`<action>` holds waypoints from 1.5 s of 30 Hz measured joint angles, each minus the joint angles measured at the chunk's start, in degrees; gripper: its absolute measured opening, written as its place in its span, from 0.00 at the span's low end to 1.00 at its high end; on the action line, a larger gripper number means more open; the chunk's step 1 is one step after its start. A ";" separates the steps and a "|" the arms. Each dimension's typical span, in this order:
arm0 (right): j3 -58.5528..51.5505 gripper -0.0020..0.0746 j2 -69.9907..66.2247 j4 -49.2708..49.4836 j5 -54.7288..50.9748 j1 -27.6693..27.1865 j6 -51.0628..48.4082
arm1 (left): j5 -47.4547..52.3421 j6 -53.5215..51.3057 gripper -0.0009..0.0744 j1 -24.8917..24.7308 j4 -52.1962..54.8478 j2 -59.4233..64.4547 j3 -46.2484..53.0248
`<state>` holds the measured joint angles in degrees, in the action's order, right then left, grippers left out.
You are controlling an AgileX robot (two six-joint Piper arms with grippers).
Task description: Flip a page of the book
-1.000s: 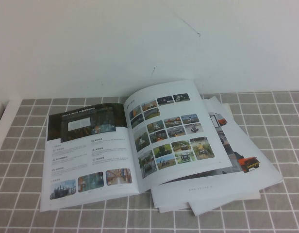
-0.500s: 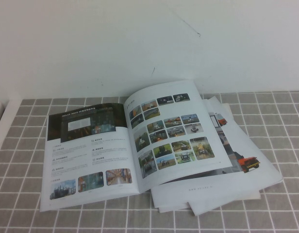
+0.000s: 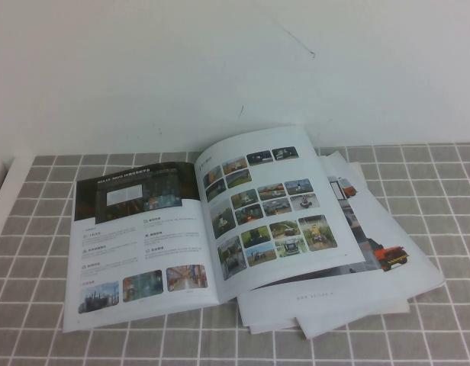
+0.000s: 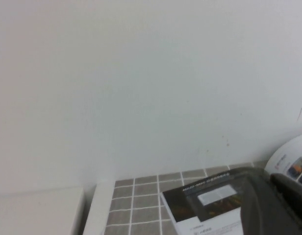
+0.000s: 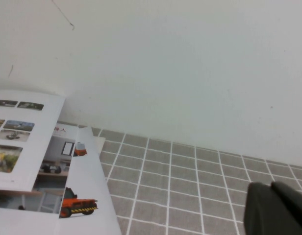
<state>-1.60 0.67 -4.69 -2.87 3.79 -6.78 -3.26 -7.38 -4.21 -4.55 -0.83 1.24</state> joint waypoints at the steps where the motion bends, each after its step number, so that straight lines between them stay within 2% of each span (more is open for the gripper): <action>1: 0.00 0.02 0.00 0.00 0.00 0.00 0.00 | -0.83 1.37 0.01 0.00 -0.35 0.00 0.00; 6: 0.00 0.02 0.00 0.00 0.37 0.00 -1.28 | -3.20 9.62 0.01 0.00 -1.27 0.00 0.00; 10: 0.00 0.02 0.00 0.00 4.16 0.00 -2.19 | -5.74 12.32 0.01 0.00 -1.27 0.00 0.00; 14: 0.00 0.02 0.00 0.00 15.04 0.00 -2.30 | -13.36 14.50 0.01 0.00 -1.40 0.00 0.00; 20: 0.00 0.02 0.00 -0.10 42.31 0.00 -0.19 | -33.41 24.48 0.01 0.00 -0.96 0.00 0.00; 24: 1.29 0.02 0.00 -0.63 48.86 0.00 2.10 | -33.58 31.30 0.01 0.00 4.55 0.00 -2.89; 28: 6.75 0.02 0.00 -1.28 48.75 0.00 2.68 | -29.24 33.72 0.01 0.00 16.29 0.00 -11.42; 32: 14.93 0.02 0.00 -1.41 45.70 0.00 7.79 | -24.50 35.59 0.01 0.00 25.10 0.00 -20.79; 39: 31.60 0.02 -2.02 -1.14 22.93 0.00 14.17 | -4.82 39.63 0.01 0.00 28.73 -0.12 -34.78; 45: 40.85 0.02 -17.01 -0.90 8.57 0.00 14.53 | 10.84 39.88 0.01 0.00 28.59 4.21 -40.53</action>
<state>39.24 -16.34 -5.60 5.70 3.79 7.75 7.58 32.50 -4.21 24.04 3.37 -39.29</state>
